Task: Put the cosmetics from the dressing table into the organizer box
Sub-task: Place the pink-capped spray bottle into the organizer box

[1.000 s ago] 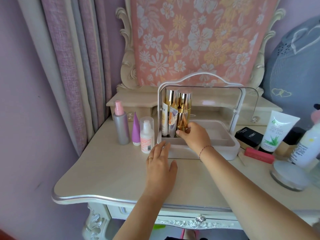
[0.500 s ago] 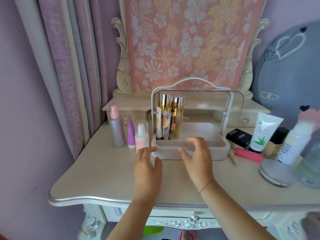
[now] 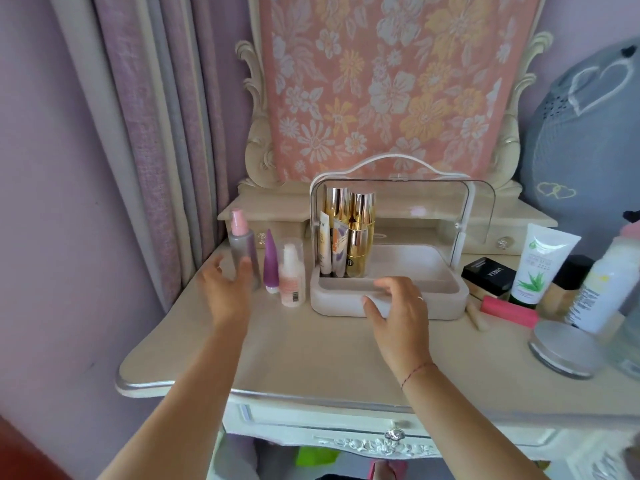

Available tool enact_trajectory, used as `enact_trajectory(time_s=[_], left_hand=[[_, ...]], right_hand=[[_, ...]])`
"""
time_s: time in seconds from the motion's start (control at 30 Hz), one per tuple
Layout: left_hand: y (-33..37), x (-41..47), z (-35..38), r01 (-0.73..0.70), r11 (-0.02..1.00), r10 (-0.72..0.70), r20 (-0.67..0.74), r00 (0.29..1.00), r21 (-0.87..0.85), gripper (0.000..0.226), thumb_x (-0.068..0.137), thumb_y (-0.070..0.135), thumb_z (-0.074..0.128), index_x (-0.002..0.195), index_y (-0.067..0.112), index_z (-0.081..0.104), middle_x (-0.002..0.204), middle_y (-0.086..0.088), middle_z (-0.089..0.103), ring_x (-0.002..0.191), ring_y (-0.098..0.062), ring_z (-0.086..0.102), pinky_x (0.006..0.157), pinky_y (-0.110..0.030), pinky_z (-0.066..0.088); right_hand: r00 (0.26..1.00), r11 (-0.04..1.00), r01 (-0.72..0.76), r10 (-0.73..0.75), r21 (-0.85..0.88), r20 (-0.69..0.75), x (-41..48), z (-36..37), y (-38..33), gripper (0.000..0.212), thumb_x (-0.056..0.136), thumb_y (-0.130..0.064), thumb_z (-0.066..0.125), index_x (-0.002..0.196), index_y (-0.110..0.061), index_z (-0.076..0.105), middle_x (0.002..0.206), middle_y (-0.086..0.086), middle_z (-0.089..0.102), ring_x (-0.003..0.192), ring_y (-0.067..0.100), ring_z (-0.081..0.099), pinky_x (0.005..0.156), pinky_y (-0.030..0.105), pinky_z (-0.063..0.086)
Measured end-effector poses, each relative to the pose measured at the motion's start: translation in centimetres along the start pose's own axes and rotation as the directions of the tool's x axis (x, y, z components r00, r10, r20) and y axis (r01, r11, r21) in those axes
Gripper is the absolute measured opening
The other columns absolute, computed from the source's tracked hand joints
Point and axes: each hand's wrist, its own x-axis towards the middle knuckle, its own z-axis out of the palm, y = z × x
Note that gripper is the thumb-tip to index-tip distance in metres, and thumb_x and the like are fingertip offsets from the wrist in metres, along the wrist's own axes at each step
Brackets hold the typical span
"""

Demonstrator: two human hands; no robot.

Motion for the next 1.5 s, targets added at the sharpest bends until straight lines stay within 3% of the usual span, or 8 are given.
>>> enact_trajectory(time_s=[0.17, 0.33, 0.67, 1.0, 1.13, 1.27, 1.4, 1.5], left_hand=[[-2.4, 2.7, -0.3, 0.01, 1.0, -0.017, 0.276, 0.961, 0.029, 0.06, 0.086, 0.025, 0.064, 0.139, 0.013, 0.037, 0.136, -0.006, 0.049, 0.122, -0.02, 0.048, 0.103, -0.032, 0.036], [-2.8, 3.1, 0.0, -0.047, 0.998, 0.027, 0.335, 0.942, 0.05, 0.039, 0.082, 0.02, 0.068, 0.119, 0.015, 0.056, 0.106, -0.001, 0.065, 0.093, -0.013, 0.062, 0.074, -0.021, 0.045], [1.8, -4.1, -3.1, -0.263, 0.963, 0.261, 0.043, 0.964, 0.059, 0.026, 0.081, 0.023, 0.068, 0.103, 0.016, 0.057, 0.089, 0.002, 0.066, 0.08, -0.015, 0.061, 0.065, -0.027, 0.043], [3.5, -14.0, 4.3, -0.179, 0.967, 0.248, 0.536, 0.807, -0.178, 0.029, 0.077, 0.015, 0.074, 0.101, 0.02, 0.06, 0.083, 0.008, 0.068, 0.077, -0.007, 0.063, 0.067, -0.02, 0.048], [4.4, -14.1, 6.6, -0.253, 0.952, 0.307, 0.547, 0.779, -0.174, 0.033, 0.081, 0.016, 0.068, 0.106, 0.035, 0.057, 0.084, 0.012, 0.069, 0.08, -0.002, 0.064, 0.072, -0.025, 0.054], [4.3, -13.2, 7.6, -0.415, 0.907, 0.376, 0.564, 0.736, -0.063, 0.046, 0.082, 0.023, 0.069, 0.125, 0.027, 0.054, 0.112, 0.018, 0.061, 0.099, 0.006, 0.053, 0.084, -0.01, 0.04], [1.2, -11.6, 7.8, -0.74, 0.639, 0.519, 0.591, 0.618, 0.212, 0.039, 0.074, 0.021, 0.075, 0.111, 0.014, 0.062, 0.111, -0.002, 0.066, 0.11, -0.023, 0.057, 0.102, -0.041, 0.036], [0.3, -11.4, 7.8, -0.746, 0.622, 0.5, 0.614, 0.611, 0.237, 0.033, 0.073, 0.017, 0.072, 0.106, 0.016, 0.066, 0.106, 0.0, 0.068, 0.106, -0.023, 0.06, 0.102, -0.035, 0.028]], right_hand=[[1.0, 1.0, 0.009, -0.009, -0.006, -0.003, 0.2, 0.2, 0.0, 0.026, 0.074, -0.014, 0.076, 0.096, -0.012, 0.063, 0.093, 0.002, 0.064, 0.087, 0.025, 0.062, 0.08, 0.043, 0.049], [1.0, 1.0, -0.02, 0.02, -0.002, 0.004, 0.1, 0.5, 0.2, 0.025, 0.075, -0.014, 0.076, 0.096, -0.013, 0.062, 0.094, 0.0, 0.064, 0.088, 0.024, 0.062, 0.081, 0.036, 0.039], [0.998, 0.997, -0.053, 0.051, 0.051, 0.04, 0.2, 0.2, -0.4, 0.026, 0.077, -0.019, 0.074, 0.099, -0.014, 0.062, 0.097, -0.002, 0.062, 0.092, 0.02, 0.06, 0.083, 0.031, 0.036], [0.944, 0.811, -0.234, 0.057, 0.537, 0.326, 1.4, -3.8, -1.7, 0.041, 0.083, -0.054, 0.045, 0.113, -0.031, 0.061, 0.104, -0.015, 0.069, 0.098, -0.001, 0.063, 0.081, 0.011, 0.047], [0.904, 0.851, -0.288, 0.092, 0.438, 0.417, 3.2, -5.1, -0.5, 0.043, 0.076, -0.037, 0.072, 0.116, -0.029, 0.058, 0.108, -0.01, 0.069, 0.101, 0.008, 0.066, 0.088, 0.036, 0.055], [0.907, 0.906, -0.265, 0.119, 0.329, 0.404, 6.1, -5.5, 0.3, 0.052, 0.075, -0.027, 0.077, 0.122, -0.021, 0.056, 0.114, -0.007, 0.067, 0.102, 0.01, 0.065, 0.091, 0.033, 0.054], [0.917, 0.927, -0.292, 0.2, 0.236, 0.346, 8.9, -4.0, 2.1, 0.048, 0.076, -0.025, 0.073, 0.119, -0.02, 0.053, 0.116, 0.0, 0.066, 0.104, 0.017, 0.063, 0.091, 0.04, 0.052], [0.889, 0.934, -0.326, 0.249, 0.149, 0.383, 10.0, -2.2, 3.1, 0.047, 0.079, -0.026, 0.071, 0.12, -0.016, 0.052, 0.115, 0.003, 0.065, 0.103, 0.02, 0.062, 0.085, 0.037, 0.051]])
